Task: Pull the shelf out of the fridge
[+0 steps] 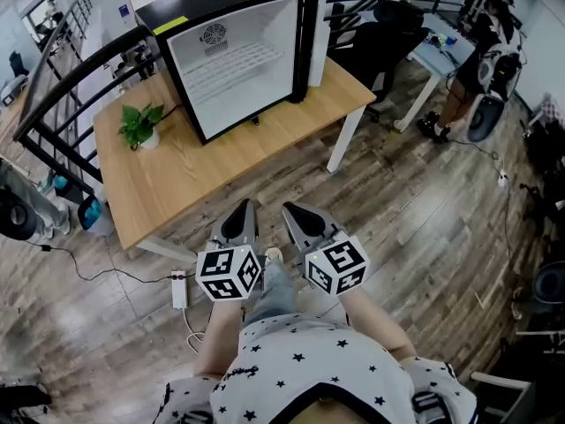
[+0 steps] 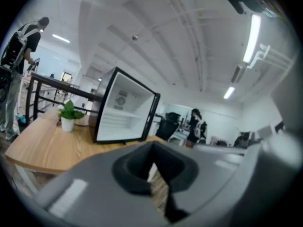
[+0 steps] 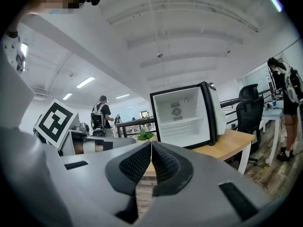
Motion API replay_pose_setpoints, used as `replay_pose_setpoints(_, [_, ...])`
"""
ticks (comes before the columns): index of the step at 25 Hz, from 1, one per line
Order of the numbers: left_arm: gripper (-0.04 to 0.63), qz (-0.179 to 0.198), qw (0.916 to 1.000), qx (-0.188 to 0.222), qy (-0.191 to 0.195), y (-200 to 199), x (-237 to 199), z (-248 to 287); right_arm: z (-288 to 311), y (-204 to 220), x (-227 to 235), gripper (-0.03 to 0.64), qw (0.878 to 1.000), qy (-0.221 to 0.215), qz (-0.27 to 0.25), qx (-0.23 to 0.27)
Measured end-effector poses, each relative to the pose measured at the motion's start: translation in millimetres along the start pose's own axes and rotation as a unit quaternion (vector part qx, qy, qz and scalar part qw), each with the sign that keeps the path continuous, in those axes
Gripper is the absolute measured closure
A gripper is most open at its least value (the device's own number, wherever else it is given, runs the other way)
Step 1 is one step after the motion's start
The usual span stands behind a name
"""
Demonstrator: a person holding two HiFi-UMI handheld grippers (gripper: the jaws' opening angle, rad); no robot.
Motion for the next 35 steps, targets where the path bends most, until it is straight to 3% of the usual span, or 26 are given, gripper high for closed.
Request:
replay_pose_setpoints(8, [0.588,0.033,0.9994,0.002,0.005,-14.9,-21.7,69.2,63.4,-9.1,52.7,0.595,1.0,0.01,0.022,0.003])
replay_pose_setpoints(18, [0.588,0.03,0.9995,0.002,-0.005,-32.5,-67.4,150.7,148.7,-25.0,112.8,0.595,0.999,0.023,0.032,0.004])
replay_pose_setpoints(30, [0.588,0.021,0.9996,0.003,-0.016,-42.0,-120.8,220.5,241.4,-26.5,146.8,0.595,1.0,0.005,0.023,0.001])
replay_pose_setpoints(35, [0.588,0.015,0.9995,0.008,-0.027,-45.4,-135.7,232.0,267.2,-24.4,160.5,0.595,0.997,0.012,0.069,0.017])
Point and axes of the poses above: the fingertips, and each gripper's own axes: z forward along the fingers, x to its right, y out of its underside, the point moved 3 cm from there along -z, backward along the fingers, and after that the axes turned 11 degrees about x, right-handed, at the moved point
